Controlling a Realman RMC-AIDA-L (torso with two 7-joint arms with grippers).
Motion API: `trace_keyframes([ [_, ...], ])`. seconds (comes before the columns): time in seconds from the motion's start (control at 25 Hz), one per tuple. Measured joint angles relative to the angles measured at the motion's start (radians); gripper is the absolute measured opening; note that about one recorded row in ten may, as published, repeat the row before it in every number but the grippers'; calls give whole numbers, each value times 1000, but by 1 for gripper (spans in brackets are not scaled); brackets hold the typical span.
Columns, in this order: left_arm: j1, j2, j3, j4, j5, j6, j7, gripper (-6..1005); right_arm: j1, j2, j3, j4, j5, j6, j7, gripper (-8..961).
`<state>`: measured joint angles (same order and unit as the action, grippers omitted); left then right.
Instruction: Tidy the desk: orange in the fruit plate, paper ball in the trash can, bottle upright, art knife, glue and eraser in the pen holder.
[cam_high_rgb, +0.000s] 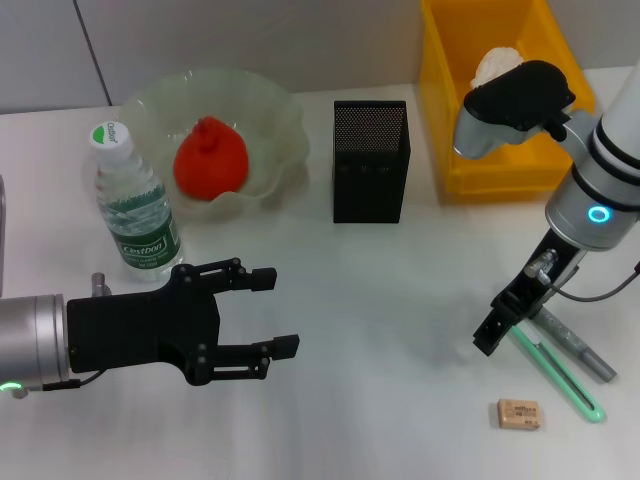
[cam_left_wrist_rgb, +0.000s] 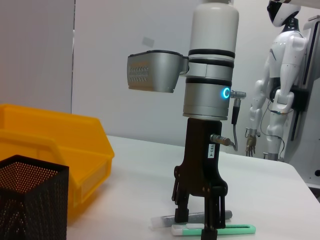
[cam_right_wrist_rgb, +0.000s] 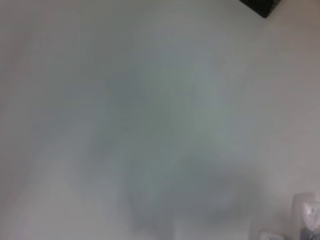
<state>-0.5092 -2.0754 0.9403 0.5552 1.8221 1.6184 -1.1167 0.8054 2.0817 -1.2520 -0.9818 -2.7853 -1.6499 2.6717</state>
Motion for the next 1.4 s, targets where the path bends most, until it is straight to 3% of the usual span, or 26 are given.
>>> trace_keyframes([
  [0.6,0,0,0,0,-2,2,-4,798,7,-2,-11,38,-4,13,-15,767],
  [0.92,0,0,0,0,-6,3,-7,798,8,-2,-11,35,-4,13,-17,474],
  [1.4,1,2,0,0,-13,3,-3,798,8,-2,-35,32,-7,23,-18,457],
])
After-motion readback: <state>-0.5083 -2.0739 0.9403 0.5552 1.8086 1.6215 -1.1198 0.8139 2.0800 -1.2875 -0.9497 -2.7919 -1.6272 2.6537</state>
